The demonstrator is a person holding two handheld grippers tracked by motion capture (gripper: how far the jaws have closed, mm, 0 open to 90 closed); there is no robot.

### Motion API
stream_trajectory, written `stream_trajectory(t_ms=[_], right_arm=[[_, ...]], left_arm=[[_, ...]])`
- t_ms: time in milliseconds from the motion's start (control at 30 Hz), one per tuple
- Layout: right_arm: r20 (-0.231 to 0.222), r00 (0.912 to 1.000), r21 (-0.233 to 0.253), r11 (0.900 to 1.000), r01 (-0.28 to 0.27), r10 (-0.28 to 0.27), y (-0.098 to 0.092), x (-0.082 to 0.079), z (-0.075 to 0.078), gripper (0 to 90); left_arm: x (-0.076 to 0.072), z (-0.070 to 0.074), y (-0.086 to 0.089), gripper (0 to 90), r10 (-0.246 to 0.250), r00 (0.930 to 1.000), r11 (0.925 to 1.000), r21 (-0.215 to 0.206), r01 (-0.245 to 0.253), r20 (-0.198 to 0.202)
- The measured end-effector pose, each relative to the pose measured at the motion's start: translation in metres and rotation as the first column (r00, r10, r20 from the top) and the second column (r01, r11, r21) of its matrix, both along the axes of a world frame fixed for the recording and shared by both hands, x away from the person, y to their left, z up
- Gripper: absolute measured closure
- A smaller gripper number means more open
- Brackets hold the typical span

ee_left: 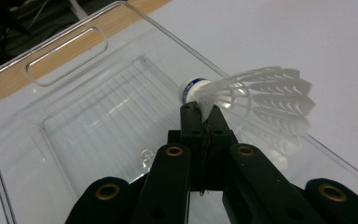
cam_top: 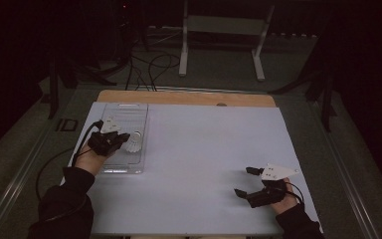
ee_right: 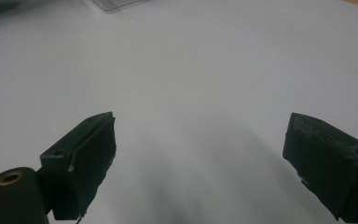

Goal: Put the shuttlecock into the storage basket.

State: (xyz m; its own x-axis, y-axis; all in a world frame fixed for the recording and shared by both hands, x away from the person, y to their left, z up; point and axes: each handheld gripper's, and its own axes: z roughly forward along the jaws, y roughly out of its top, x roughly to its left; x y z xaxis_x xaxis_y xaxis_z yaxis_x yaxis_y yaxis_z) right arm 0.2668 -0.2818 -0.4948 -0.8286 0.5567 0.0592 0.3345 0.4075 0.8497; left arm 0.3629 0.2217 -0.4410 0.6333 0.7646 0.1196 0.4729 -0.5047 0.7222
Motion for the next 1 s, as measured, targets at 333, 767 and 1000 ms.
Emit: stream_trajectory(t_ms=[333,767,1000], right_arm=[[-0.004,1.0,-0.007,1.0,-0.004,0.004,0.0,0.0,0.0,9.4],[-0.006,1.0,-0.014,1.0,-0.002,0.002,0.0,0.0,0.0,9.4],[-0.009,1.0,-0.013,1.0,-0.004,0.003,0.001,0.0,0.0,9.4]], left_arm=[[0.004,-0.009,-0.008,81.7,-0.024,0.9982,0.9983,0.051,0.027,-0.056],[-0.002,0.008,-0.001,10.6,0.055,0.9963,0.9974,-0.043,-0.058,-0.066],[-0.008,0.018,-0.002,1.8,0.03,0.9978,0.9952,-0.092,-0.035,-0.059]])
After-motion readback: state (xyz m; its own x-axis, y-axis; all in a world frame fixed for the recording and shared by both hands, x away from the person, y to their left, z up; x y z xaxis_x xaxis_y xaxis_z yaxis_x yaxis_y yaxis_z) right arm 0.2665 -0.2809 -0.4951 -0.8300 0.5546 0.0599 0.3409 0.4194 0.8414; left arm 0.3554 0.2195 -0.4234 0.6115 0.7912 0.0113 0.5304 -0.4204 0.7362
